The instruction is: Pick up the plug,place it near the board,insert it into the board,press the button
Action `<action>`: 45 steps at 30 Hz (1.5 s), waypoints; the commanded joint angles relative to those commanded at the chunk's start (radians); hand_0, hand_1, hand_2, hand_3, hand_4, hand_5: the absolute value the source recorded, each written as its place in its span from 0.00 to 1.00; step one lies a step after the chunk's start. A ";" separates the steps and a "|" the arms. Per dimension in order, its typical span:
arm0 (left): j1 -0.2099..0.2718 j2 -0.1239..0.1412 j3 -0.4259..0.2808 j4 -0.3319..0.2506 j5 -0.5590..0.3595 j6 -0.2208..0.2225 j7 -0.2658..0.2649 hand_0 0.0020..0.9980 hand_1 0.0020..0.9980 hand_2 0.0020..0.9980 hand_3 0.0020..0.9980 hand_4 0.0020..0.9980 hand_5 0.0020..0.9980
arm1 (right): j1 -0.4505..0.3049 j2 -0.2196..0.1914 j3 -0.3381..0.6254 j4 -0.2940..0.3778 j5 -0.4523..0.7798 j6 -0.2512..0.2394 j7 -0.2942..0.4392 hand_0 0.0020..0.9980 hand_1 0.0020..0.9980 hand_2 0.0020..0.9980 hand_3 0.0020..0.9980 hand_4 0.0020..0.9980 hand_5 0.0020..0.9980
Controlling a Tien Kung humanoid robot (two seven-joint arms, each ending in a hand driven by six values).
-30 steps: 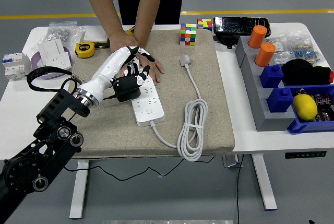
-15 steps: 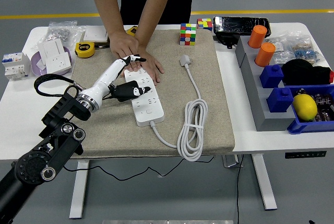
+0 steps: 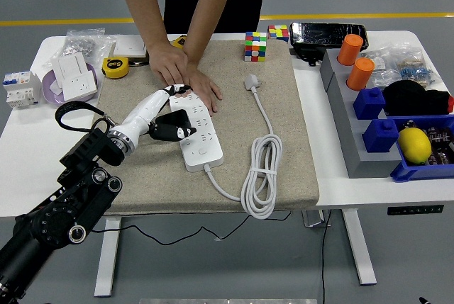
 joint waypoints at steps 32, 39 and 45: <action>-0.021 -0.020 -0.005 0.096 0.110 0.059 0.005 0.72 0.78 0.66 0.62 0.77 0.31 | -0.001 -0.004 -0.007 0.000 -0.002 0.001 0.000 0.83 0.76 0.76 0.79 1.00 0.92; -0.028 -0.021 -0.004 0.102 0.134 0.061 0.009 0.71 0.76 0.61 0.58 0.77 0.32 | 0.001 -0.005 -0.005 0.000 -0.002 0.001 -0.001 0.83 0.76 0.76 0.79 1.00 0.92; -0.031 -0.021 -0.002 0.104 0.164 0.057 0.013 0.71 0.75 0.60 0.57 0.75 0.32 | 0.001 -0.005 -0.005 0.000 -0.001 0.001 0.000 0.83 0.76 0.76 0.79 1.00 0.92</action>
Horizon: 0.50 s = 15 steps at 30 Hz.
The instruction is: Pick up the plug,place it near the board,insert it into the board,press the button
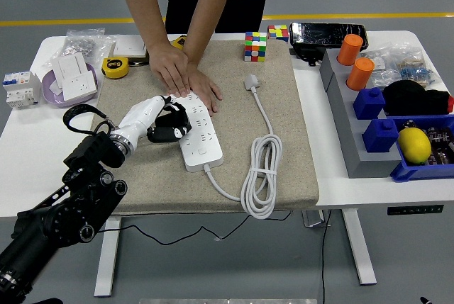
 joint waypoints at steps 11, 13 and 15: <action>-0.001 0.005 0.000 0.003 0.043 -0.010 0.006 0.71 0.75 0.61 0.58 0.75 0.25 | 0.000 0.001 0.002 0.000 0.002 -0.001 0.001 0.83 0.76 0.76 0.79 1.00 0.92; -0.001 0.006 -0.001 0.004 0.044 -0.010 0.007 0.71 0.75 0.61 0.58 0.75 0.25 | 0.000 0.001 0.002 0.000 0.001 0.000 0.001 0.83 0.76 0.76 0.79 1.00 0.92; -0.003 0.006 -0.004 0.004 0.049 -0.010 0.007 0.70 0.75 0.60 0.59 0.74 0.23 | 0.001 0.001 0.004 0.000 0.001 -0.001 0.001 0.83 0.76 0.76 0.79 1.00 0.92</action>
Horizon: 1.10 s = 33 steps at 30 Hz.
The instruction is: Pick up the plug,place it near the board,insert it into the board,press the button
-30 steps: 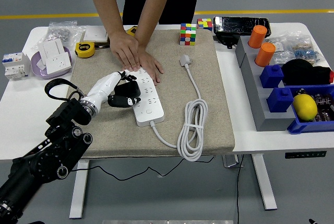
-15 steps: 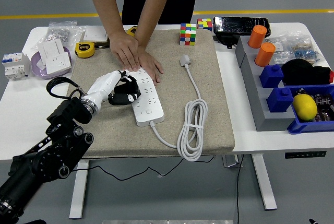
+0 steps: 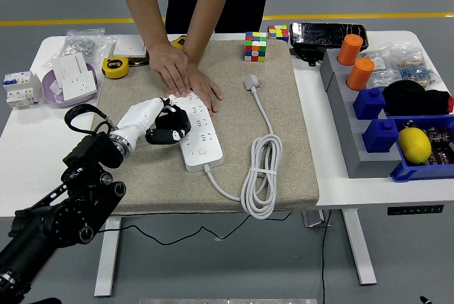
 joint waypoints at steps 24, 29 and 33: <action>0.003 -0.001 -0.004 0.009 0.046 0.011 0.013 0.39 0.27 0.31 0.36 0.48 0.08 | -0.001 -0.002 0.000 0.000 -0.002 0.001 -0.001 0.83 0.76 0.76 0.79 1.00 0.92; 0.005 0.000 -0.003 0.009 0.040 0.015 0.014 0.39 0.27 0.31 0.36 0.48 0.08 | -0.002 -0.002 -0.002 0.000 -0.001 0.001 0.000 0.83 0.76 0.76 0.79 1.00 0.92; 0.008 0.001 -0.001 0.008 0.039 0.027 0.006 0.37 0.22 0.23 0.30 0.39 0.05 | -0.003 -0.002 -0.003 0.000 0.000 0.001 0.000 0.83 0.76 0.76 0.79 1.00 0.92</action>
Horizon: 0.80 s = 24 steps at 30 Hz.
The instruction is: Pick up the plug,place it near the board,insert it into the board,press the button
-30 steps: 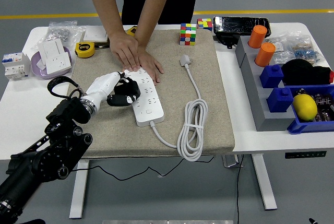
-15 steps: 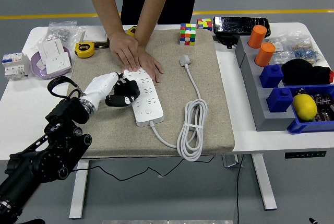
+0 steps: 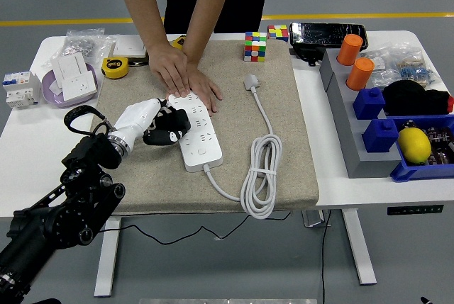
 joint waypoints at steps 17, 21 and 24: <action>0.000 0.004 -0.022 -0.002 -0.092 0.046 -0.071 0.37 0.21 0.23 0.27 0.35 0.04 | 0.001 0.002 0.001 0.000 0.003 -0.001 0.000 0.83 0.76 0.76 0.79 1.00 0.92; 0.006 0.005 -0.046 -0.023 -0.099 0.048 -0.077 0.37 0.22 0.23 0.27 0.36 0.03 | 0.001 0.003 0.002 0.000 0.004 -0.001 0.000 0.83 0.76 0.76 0.79 1.00 0.92; 0.010 0.011 -0.063 -0.037 -0.093 0.045 -0.074 0.37 0.22 0.23 0.27 0.36 0.03 | 0.000 0.004 0.004 0.000 0.004 -0.001 -0.001 0.83 0.76 0.76 0.79 1.00 0.92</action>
